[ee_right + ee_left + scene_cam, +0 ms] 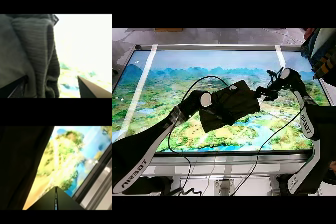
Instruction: Fold the clothes and pants, and hang the long-sleeved shirts on hangers.
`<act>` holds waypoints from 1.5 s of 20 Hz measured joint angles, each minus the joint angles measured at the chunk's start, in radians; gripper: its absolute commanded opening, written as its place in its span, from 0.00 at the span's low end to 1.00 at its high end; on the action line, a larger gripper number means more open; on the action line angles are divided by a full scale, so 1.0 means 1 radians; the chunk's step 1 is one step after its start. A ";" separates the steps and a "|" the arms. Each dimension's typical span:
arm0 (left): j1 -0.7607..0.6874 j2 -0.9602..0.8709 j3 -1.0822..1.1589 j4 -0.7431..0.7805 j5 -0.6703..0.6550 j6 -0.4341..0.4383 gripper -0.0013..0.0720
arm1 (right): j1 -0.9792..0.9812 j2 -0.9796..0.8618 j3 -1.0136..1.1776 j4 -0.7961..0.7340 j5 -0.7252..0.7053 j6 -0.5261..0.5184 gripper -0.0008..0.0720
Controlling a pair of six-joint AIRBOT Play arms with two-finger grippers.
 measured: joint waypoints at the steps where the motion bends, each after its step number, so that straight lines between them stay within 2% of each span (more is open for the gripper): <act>1: 0.000 0.000 0.000 0.001 -0.001 0.000 0.03 | -0.019 -0.022 0.000 0.072 0.008 -0.010 0.95; 4: 0.000 0.000 0.000 0.007 -0.003 0.000 0.03 | -0.040 -0.090 -0.001 0.246 0.026 -0.048 0.95; 9: 0.000 0.000 -0.001 0.059 -0.003 0.000 0.03 | 0.034 -0.180 0.000 0.435 0.045 -0.083 0.94; 10: 0.000 0.000 -0.002 0.092 -0.003 0.000 0.03 | 0.056 -0.189 0.000 0.468 0.044 -0.102 0.85; 12: 0.000 0.000 -0.002 0.161 -0.002 0.000 0.03 | 0.103 -0.202 0.005 0.541 0.023 -0.145 0.29; 13: 0.000 0.000 -0.002 0.199 -0.002 -0.006 0.03 | 0.125 -0.203 0.012 0.582 0.014 -0.163 0.08; 17: 0.000 0.014 -0.002 0.304 -0.009 -0.007 0.03 | 0.196 -0.207 0.069 0.708 -0.028 -0.208 0.06; 21: 0.000 0.108 -0.002 0.362 -0.023 -0.011 0.03 | 0.200 -0.172 0.143 0.760 -0.039 -0.229 0.06; 27: 0.043 0.360 -0.002 0.445 -0.030 -0.011 0.03 | 0.062 -0.008 0.181 0.779 -0.030 -0.234 0.06; 30: 0.095 0.483 -0.002 0.459 -0.031 -0.011 0.03 | -0.056 0.108 0.186 0.776 0.002 -0.204 0.06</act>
